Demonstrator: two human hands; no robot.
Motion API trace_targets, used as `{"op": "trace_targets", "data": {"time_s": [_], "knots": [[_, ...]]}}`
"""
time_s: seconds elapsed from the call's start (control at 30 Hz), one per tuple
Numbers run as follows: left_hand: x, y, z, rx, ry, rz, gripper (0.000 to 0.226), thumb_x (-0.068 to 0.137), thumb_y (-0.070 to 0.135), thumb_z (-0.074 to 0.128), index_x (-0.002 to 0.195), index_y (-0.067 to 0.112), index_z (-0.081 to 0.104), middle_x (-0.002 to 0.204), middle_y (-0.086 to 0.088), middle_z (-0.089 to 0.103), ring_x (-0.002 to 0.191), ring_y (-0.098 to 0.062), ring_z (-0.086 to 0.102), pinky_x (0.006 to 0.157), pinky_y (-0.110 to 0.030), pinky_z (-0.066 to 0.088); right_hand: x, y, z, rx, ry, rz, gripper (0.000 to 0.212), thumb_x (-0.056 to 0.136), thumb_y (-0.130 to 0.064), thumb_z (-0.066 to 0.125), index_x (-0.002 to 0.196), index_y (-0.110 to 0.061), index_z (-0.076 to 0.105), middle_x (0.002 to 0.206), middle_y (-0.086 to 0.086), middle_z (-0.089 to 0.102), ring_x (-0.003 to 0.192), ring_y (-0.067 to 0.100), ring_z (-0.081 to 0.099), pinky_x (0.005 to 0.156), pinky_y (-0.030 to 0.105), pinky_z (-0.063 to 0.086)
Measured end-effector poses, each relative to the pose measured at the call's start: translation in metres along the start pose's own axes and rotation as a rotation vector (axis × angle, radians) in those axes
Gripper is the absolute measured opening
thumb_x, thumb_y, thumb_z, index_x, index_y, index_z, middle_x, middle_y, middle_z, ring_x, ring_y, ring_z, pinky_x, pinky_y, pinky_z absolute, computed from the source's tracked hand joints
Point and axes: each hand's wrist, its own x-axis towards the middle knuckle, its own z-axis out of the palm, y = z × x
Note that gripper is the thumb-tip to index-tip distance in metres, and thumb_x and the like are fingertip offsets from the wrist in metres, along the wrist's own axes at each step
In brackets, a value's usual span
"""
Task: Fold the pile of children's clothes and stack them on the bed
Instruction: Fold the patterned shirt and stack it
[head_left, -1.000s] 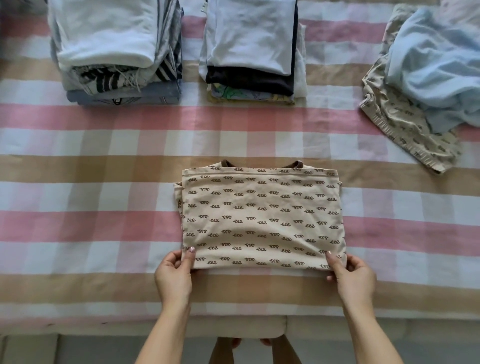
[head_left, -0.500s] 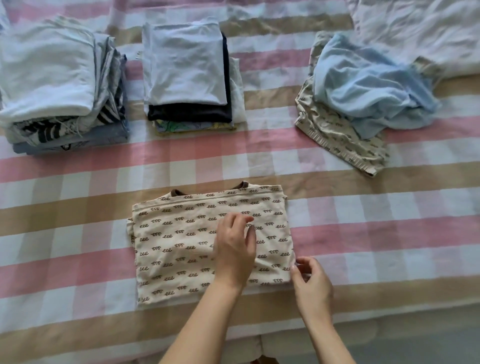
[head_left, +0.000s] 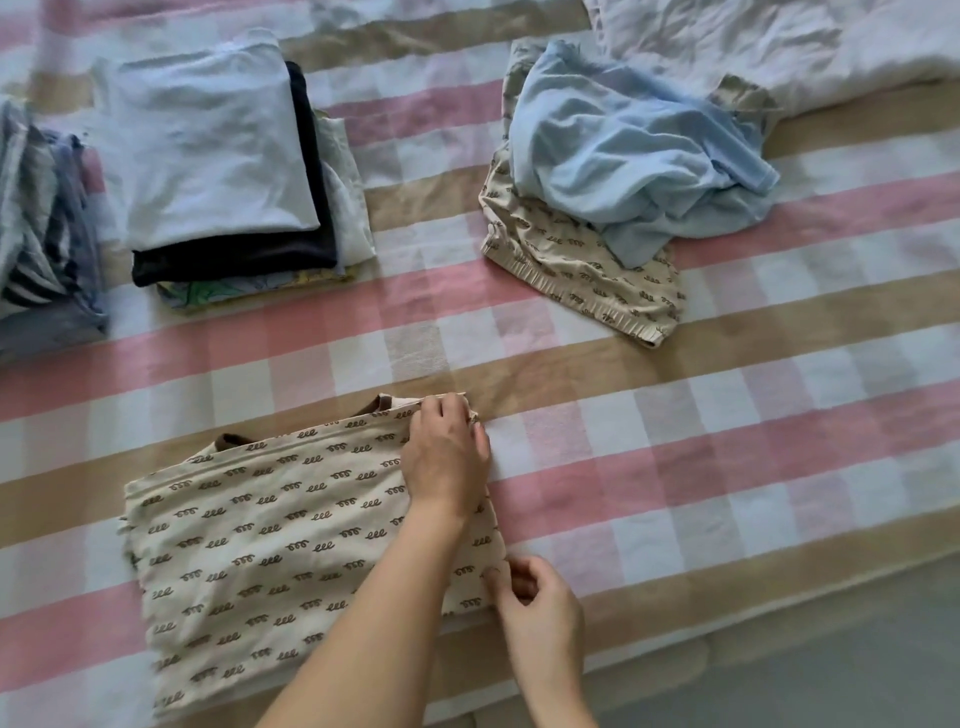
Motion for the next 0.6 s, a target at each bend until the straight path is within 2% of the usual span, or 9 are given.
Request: {"op": "trace_targets", "data": {"time_s": [0.13, 0.23, 0.3, 0.4, 0.5, 0.6], "knots": [[0.003, -0.001, -0.014, -0.195, -0.018, -0.031, 0.008, 0.087, 0.012, 0.052, 0.090, 0.005, 0.054, 0.094, -0.011, 0.054, 0.089, -0.028, 0.049, 0.073, -0.034, 0.037, -0.015, -0.001, 0.007, 0.121, 0.015, 0.056, 0.016, 0.078, -0.015, 0.072, 0.071, -0.026, 0.063, 0.065, -0.005, 0.069, 0.066, 0.012, 0.064, 0.063, 0.025, 0.049], [0.001, -0.005, -0.037, -0.446, -0.025, -0.096, 0.011, 0.089, 0.007, 0.049, 0.078, 0.007, 0.046, 0.079, -0.005, 0.046, 0.077, -0.023, 0.045, 0.066, -0.027, 0.031, -0.040, -0.009, 0.016, 0.146, 0.167, -0.030, 0.029, 0.072, -0.006, 0.077, 0.068, -0.031, 0.063, 0.061, -0.008, 0.068, 0.058, 0.004, 0.061, 0.055, 0.013, 0.046], [-0.003, -0.017, -0.061, -0.642, -0.064, -0.146, 0.015, 0.090, 0.008, 0.048, 0.076, 0.009, 0.045, 0.073, 0.000, 0.044, 0.068, -0.016, 0.041, 0.061, -0.024, 0.031, -0.060, -0.017, 0.026, 0.144, 0.228, -0.177, 0.037, 0.065, 0.003, 0.079, 0.066, -0.031, 0.064, 0.067, -0.009, 0.067, 0.061, 0.005, 0.062, 0.055, 0.010, 0.046], [-0.012, -0.048, -0.103, -1.047, -0.143, -0.289, 0.017, 0.094, 0.009, 0.045, 0.078, 0.014, 0.049, 0.067, 0.002, 0.048, 0.058, -0.010, 0.044, 0.052, -0.020, 0.038, -0.088, -0.033, 0.047, 0.056, 0.229, -0.534, 0.046, 0.057, 0.009, 0.080, 0.078, -0.030, 0.066, 0.071, -0.011, 0.063, 0.062, 0.004, 0.061, 0.058, 0.014, 0.050], [-0.021, -0.098, -0.143, -1.431, -0.156, -0.413, 0.021, 0.096, 0.006, 0.039, 0.079, 0.012, 0.050, 0.056, 0.005, 0.057, 0.047, -0.005, 0.050, 0.042, -0.014, 0.042, -0.113, -0.049, 0.077, -0.020, 0.181, -0.783, 0.028, 0.050, -0.001, 0.077, 0.068, -0.021, 0.069, 0.069, -0.008, 0.062, 0.066, 0.004, 0.057, 0.058, 0.016, 0.049], [-0.031, -0.155, -0.172, -1.555, -0.060, -0.469, 0.021, 0.097, 0.004, 0.036, 0.081, 0.009, 0.049, 0.058, 0.004, 0.063, 0.051, -0.004, 0.059, 0.048, -0.014, 0.049, -0.132, -0.057, 0.118, -0.094, 0.125, -0.892, 0.025, 0.046, 0.000, 0.076, 0.063, -0.018, 0.071, 0.065, -0.006, 0.060, 0.068, 0.004, 0.052, 0.059, 0.016, 0.048]]}}
